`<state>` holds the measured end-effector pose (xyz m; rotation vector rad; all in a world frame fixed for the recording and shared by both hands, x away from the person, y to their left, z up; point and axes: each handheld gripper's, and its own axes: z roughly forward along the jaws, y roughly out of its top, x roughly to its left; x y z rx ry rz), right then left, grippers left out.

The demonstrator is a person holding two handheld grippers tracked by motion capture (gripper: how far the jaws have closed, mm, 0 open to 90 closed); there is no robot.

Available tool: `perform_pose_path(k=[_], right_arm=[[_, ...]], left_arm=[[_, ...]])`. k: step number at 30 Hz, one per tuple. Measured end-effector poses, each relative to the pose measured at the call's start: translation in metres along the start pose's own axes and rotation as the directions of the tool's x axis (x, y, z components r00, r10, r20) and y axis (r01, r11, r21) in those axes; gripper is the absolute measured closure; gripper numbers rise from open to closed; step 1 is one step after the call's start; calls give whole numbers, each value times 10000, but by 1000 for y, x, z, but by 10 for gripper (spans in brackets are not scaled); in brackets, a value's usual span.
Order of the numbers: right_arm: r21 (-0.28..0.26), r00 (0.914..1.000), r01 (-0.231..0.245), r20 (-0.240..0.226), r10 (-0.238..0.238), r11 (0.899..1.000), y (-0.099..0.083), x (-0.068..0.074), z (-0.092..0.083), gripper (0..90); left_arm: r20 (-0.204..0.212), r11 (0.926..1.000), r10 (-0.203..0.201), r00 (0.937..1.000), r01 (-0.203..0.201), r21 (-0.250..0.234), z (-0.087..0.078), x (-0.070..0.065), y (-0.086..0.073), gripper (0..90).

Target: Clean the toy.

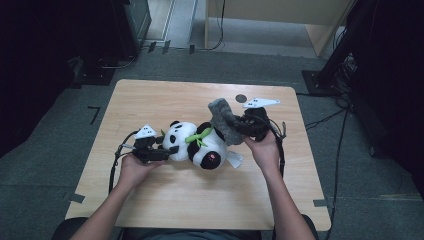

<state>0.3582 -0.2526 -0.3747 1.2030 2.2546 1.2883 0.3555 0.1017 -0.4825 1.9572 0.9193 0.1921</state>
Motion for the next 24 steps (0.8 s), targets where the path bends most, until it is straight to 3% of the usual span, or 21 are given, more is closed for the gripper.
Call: perform_pose_path(k=[3,4,5,7,18,24], right_arm=[[317,9994,-141,-313,151,9994,-4,1,11,773],[863,9999,50,149,-63,9963,-10,0,24,761],[1028,9989,215,382,-255,9945,-13,0,28,757],[952,9978,358,524,-409,9948,-19,-3,33,758],[1188,9971,-307,725,222,9924,-27,-25,30,796],[1554,9926,-868,978,721,9840,-39,-41,31,798]], left_arm=[[2,10000,9,10000,-9,-4,0,0,0,291],[-8,10000,-7,10000,7,-1,0,0,0,291],[-16,10000,-83,10000,83,-17,0,0,1,291],[-103,9998,-185,9998,185,-45,1,-1,2,292],[-57,9997,-221,9997,222,55,1,-1,3,298],[-2,9998,-198,9998,198,72,1,0,2,304]])
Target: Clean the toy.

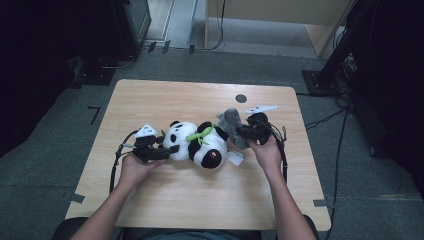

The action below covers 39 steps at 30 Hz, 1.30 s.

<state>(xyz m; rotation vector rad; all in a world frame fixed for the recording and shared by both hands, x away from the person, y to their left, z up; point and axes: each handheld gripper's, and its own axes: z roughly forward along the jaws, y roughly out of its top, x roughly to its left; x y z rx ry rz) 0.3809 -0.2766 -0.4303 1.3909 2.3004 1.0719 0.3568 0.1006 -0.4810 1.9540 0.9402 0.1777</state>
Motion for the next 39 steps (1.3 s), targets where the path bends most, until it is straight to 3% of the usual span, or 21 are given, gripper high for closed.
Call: perform_pose_path(k=[6,12,16,19,22,27,31,36,39], right_arm=[[581,9980,-150,616,114,9982,-6,-13,6,797],[-41,9974,-315,653,317,9995,-1,-15,-10,796],[-1063,9990,-372,209,396,9936,12,-7,-38,793],[-1406,9999,56,153,-35,9900,21,9,-52,793],[-1688,9983,504,-215,-548,9844,29,28,-58,793],[-1620,9853,909,-1287,-1123,9826,32,57,-43,787],[-1232,9710,932,-2083,-1176,9880,27,70,-19,785],[-553,9668,821,-2381,-930,9951,16,74,6,773],[-641,9653,582,-2507,-725,9962,8,67,12,748]], left_arm=[[93,10000,44,9999,-44,-34,-1,2,-2,308],[92,10000,42,9999,-41,-39,-1,2,-1,314],[55,10000,64,10000,-64,-46,-1,1,-1,314],[49,10000,27,10000,-27,-60,0,1,-1,314],[56,10000,31,10000,-31,-61,-1,1,-1,314],[54,10000,32,10000,-32,-47,-1,1,-1,314],[59,10000,-17,10000,18,-33,-1,1,-1,315],[-1,9999,58,10000,-58,127,-1,0,-1,315],[-47,9999,52,10000,-52,144,-1,-1,-1,317]])
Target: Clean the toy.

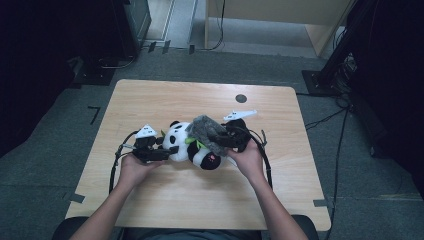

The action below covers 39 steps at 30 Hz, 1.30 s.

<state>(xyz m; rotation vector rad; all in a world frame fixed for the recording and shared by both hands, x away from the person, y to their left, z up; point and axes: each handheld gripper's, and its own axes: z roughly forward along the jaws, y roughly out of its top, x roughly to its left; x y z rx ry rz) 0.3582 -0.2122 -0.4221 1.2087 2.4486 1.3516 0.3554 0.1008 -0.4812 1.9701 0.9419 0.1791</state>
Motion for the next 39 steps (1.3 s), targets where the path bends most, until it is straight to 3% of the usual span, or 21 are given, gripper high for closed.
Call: perform_pose_path(k=[15,24,32,39], right_arm=[[129,9987,-43,514,36,9999,-24,-9,-15,777],[538,9962,-287,841,241,9981,-40,-18,-20,782],[743,9944,-587,923,518,9955,-50,-27,-18,782],[947,9878,-1388,847,1310,9858,-61,-40,-15,781]], left_arm=[[-27,10000,66,10000,-66,57,0,-2,-1,318],[93,10000,-31,10000,32,-90,0,0,-1,317],[166,9999,-124,9998,126,-99,1,1,0,317],[201,9996,-174,9996,179,-225,1,2,0,315]])
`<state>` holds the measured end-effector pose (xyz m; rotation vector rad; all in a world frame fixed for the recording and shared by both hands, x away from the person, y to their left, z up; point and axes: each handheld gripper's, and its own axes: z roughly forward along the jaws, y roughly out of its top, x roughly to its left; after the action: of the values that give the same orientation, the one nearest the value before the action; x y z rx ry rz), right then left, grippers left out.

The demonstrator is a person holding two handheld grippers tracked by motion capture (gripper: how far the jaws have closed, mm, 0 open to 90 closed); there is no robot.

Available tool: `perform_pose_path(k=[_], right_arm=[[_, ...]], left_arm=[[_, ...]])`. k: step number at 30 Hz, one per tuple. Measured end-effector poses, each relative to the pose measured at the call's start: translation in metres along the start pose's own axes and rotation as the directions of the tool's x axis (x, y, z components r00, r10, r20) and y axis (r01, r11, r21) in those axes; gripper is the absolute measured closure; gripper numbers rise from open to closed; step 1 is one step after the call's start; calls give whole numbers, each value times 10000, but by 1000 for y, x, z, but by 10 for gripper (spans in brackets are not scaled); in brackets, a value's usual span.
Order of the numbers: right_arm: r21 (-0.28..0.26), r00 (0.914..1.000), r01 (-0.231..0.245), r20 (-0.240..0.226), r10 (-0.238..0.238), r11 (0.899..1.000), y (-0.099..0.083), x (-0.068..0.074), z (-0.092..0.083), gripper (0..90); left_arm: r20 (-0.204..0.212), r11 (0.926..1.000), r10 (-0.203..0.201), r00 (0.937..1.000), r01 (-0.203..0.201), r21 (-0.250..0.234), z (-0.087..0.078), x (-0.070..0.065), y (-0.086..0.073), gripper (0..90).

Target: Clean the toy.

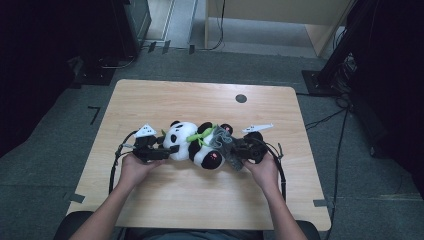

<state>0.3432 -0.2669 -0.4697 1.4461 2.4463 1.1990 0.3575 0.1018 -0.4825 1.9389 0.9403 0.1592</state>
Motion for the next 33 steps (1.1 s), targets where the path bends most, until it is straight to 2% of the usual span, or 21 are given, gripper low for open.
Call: perform_pose_path(k=[5,11,15,17,21,27,33], right_arm=[[160,9998,-43,189,40,9999,-3,-6,2,781],[243,9984,-569,27,569,9981,-7,-17,5,781],[276,9974,-688,224,682,9972,-7,-23,4,781],[265,9949,-947,387,937,9951,-7,-30,0,782],[238,9890,-1428,409,1418,9895,-9,-38,-3,783],[-126,9829,-1563,965,1568,9876,-8,-45,-16,787],[-900,9704,-1965,1251,2068,9764,-8,-59,-34,791]], left_arm=[[-18,10000,1,10000,-1,-7,0,0,0,315],[-26,10000,-22,10000,22,-13,0,0,0,314],[-36,10000,-11,10000,11,-11,0,0,0,315],[-34,10000,11,10000,-11,-1,0,0,0,314],[-25,10000,16,10000,-16,25,0,0,0,314],[-32,10000,58,10000,-58,26,0,0,0,313],[-27,10000,58,10000,-58,24,0,0,0,312]])
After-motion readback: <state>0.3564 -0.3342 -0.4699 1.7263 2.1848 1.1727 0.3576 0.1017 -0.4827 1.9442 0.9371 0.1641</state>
